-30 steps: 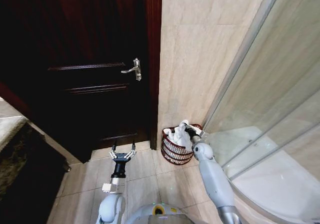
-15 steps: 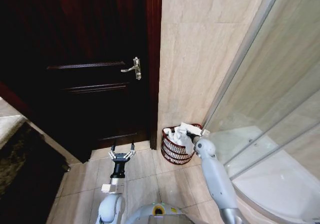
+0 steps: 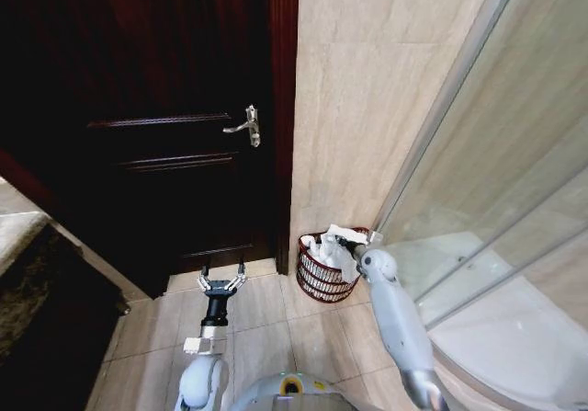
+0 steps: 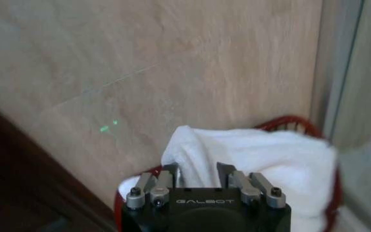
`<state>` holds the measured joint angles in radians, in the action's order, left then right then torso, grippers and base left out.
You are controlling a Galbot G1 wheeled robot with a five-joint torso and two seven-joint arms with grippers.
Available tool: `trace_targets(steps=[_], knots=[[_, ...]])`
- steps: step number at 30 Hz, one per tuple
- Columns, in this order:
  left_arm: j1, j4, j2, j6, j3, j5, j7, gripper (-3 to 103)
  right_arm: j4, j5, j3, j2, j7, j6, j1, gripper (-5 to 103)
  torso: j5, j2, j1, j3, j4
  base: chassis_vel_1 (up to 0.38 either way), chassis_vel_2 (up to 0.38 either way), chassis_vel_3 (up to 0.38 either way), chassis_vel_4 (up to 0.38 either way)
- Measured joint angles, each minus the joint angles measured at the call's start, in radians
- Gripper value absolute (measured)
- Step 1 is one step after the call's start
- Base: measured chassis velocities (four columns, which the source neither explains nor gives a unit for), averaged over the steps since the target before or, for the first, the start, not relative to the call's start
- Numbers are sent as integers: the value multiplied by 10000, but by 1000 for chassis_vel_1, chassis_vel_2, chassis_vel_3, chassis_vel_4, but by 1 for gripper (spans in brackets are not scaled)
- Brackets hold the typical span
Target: Discard the used towel into the hamper.
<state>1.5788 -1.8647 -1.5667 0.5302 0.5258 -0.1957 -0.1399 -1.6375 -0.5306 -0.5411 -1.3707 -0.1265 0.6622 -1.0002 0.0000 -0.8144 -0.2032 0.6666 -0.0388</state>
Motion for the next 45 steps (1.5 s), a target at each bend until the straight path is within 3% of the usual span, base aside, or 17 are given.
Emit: trace_targets(steps=[5, 7, 8, 10, 12, 13, 16, 25, 37, 45], knots=[[30, -2, -5, 20, -35, -12, -9, 100, -533, 196, -234, 386, 670, 407, -433, 54, -1, -6, -2, 3, 0, 0, 0, 0, 0], [60, -48, -1, 44, -34, -19, -14, 100, -564, 132, -434, 511, 960, 664, -504, 65, 1, -10, -8, 7, -1, 0, 0, 0, 0], [81, -89, 9, 44, -24, -43, -16, 100, -654, 61, -458, 552, 873, 690, -559, 71, 2, -11, -9, 8, -2, 0, 0, 0, 0], [94, -116, 27, 45, -5, -73, -16, 100, -856, -84, -471, 639, 738, 704, -696, 71, 3, -12, -10, 9, -6, 0, 0, 0, 0], [72, -97, 55, 45, 16, -109, -16, 100, -1337, -310, -505, 810, 670, 708, -1102, 87, -1, -16, -10, 10, -4, 0, 0, 0, 0], [72, -97, 55, 45, 16, -109, -16, 100, -1337, -310, -505, 810, 670, 708, -1102, 87, -1, -16, -10, 10, -4, 0, 0, 0, 0], [-30, 36, 12, 45, -35, -93, -20, 100, -2093, -986, -396, 903, 24, 714, -1901, 100, -3, -21, -10, 11, -2, 0, 0, 0, 0], [-131, 174, -40, 37, -143, -10, -33, 100, -1179, -1321, -224, 642, -500, 719, -1835, 100, 1, -25, -15, 15, -2, 0, 0, 0, 0], [-248, 252, -30, -46, 14, 1, 12, 100, 1750, -1232, -83, 337, -15, 705, 194, 100, 0, -30, -18, 19, -2, 0, 0, 0, 0], [-252, 213, -41, -81, 31, 88, 80, 100, 3343, -927, -96, 297, 708, 692, 1401, 100, 0, -32, -18, 20, -2, 0, 0, 0, 0]])
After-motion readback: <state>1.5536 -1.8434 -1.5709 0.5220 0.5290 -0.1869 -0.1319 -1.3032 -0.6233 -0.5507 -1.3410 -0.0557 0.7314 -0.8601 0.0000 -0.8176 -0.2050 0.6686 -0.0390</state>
